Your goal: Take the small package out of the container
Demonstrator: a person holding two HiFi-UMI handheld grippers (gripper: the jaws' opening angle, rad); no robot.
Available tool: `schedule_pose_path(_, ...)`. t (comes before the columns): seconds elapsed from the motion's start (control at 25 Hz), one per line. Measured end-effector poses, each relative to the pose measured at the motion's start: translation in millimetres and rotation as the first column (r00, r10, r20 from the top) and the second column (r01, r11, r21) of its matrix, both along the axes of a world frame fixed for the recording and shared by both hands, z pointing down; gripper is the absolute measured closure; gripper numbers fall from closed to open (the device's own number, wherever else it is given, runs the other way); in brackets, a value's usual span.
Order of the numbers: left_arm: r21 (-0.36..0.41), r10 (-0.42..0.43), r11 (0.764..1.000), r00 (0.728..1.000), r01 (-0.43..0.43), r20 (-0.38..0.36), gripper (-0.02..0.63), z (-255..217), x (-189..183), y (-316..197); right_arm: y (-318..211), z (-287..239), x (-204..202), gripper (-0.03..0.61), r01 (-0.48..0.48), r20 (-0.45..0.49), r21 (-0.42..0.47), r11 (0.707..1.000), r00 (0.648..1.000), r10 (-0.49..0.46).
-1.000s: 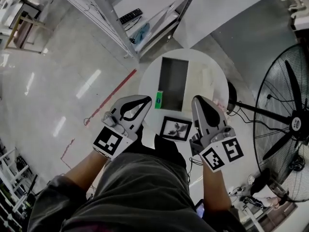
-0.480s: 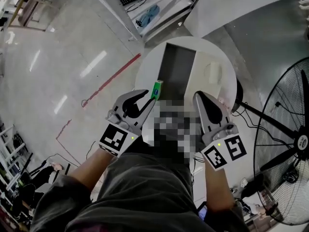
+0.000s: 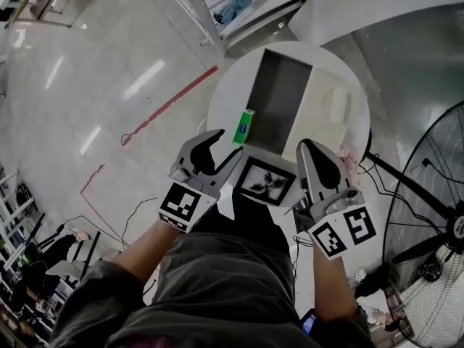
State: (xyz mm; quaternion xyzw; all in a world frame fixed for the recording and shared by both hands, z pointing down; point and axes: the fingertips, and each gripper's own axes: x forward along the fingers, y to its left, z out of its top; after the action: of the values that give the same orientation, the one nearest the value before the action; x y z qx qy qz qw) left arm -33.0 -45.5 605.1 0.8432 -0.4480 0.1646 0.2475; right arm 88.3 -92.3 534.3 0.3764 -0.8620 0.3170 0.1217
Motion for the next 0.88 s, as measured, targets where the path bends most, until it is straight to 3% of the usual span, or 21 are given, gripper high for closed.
schedule_pose_path(0.56,-0.048,-0.041,0.998,0.999,0.041,0.009,0.403,45,18,-2,18,30,2,0.557,0.029,-0.022,-0.044,0.999,0.999,-0.030)
schedule_pose_path(0.88,-0.081,-0.056,0.995,0.998,0.059,0.040,0.489,50,19,-5,20,31,8,0.557,0.003,-0.018,-0.049,0.999,1.000,-0.004)
